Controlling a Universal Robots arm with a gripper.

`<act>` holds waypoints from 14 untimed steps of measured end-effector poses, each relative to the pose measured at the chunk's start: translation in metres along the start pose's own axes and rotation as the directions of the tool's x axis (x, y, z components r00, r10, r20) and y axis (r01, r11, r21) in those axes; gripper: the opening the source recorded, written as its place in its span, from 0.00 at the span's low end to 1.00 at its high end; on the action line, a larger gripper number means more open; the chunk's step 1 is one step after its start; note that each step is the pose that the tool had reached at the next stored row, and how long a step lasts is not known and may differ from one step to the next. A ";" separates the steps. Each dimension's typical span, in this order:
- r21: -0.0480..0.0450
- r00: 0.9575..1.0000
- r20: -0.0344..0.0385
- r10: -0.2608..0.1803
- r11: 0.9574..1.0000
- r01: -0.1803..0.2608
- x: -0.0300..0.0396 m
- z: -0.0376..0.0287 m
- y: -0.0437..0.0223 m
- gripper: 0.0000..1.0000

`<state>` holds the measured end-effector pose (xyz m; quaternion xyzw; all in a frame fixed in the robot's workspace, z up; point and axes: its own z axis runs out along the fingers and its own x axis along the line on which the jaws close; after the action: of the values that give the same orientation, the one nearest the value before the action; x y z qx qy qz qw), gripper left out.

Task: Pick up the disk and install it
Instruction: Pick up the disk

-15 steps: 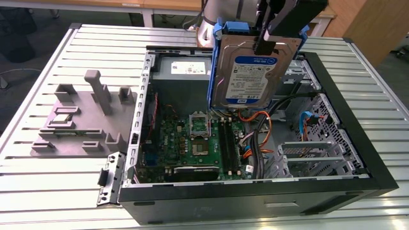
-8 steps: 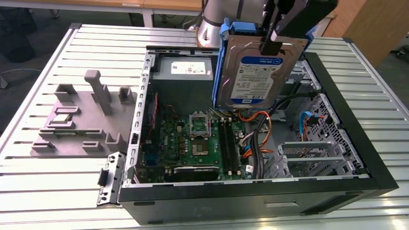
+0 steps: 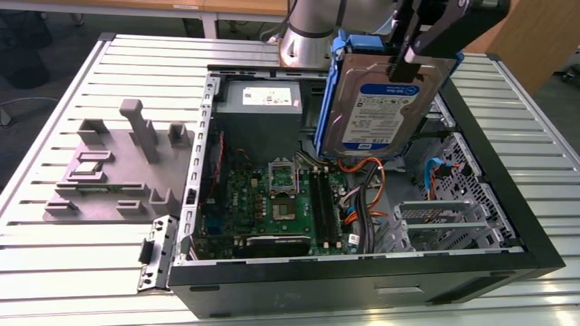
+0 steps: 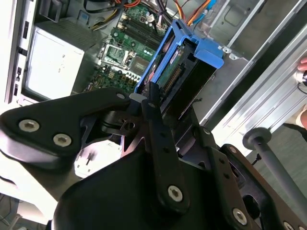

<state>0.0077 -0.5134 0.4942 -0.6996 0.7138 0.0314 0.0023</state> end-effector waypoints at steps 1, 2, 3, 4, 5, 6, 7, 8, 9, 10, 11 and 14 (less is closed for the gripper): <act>0.000 1.000 0.000 0.000 1.000 0.000 0.0015 0.0000 -0.0011 0.35; 0.000 1.000 0.000 0.000 1.000 0.000 0.0032 0.0000 -0.0020 0.35; 0.000 1.000 0.000 0.000 1.000 0.000 0.0049 0.0000 -0.0030 0.35; 0.000 1.000 0.000 0.000 1.000 0.000 0.0065 0.0000 -0.0040 0.35; 0.000 1.000 0.000 0.000 1.000 0.000 0.0082 -0.0001 -0.0049 0.35; 0.000 1.000 0.000 0.000 1.000 0.000 0.0099 -0.0001 -0.0058 0.35; 0.000 1.000 0.000 0.000 1.000 0.000 0.0115 -0.0001 -0.0067 0.35; 0.000 1.000 0.000 0.001 1.000 -0.001 0.0131 -0.0001 -0.0075 0.35; 0.000 1.000 0.000 0.001 1.000 -0.001 0.0146 0.0000 -0.0082 0.35; 0.000 1.000 0.000 0.001 1.000 -0.001 0.0156 0.0000 -0.0087 0.35; 0.000 1.000 0.000 0.001 1.000 -0.001 0.0164 0.0001 -0.0092 0.35; 0.000 1.000 0.000 0.001 1.000 -0.001 0.0180 0.0000 -0.0103 0.35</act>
<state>0.0176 -0.5316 0.4930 -0.6993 0.7142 0.0313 0.0023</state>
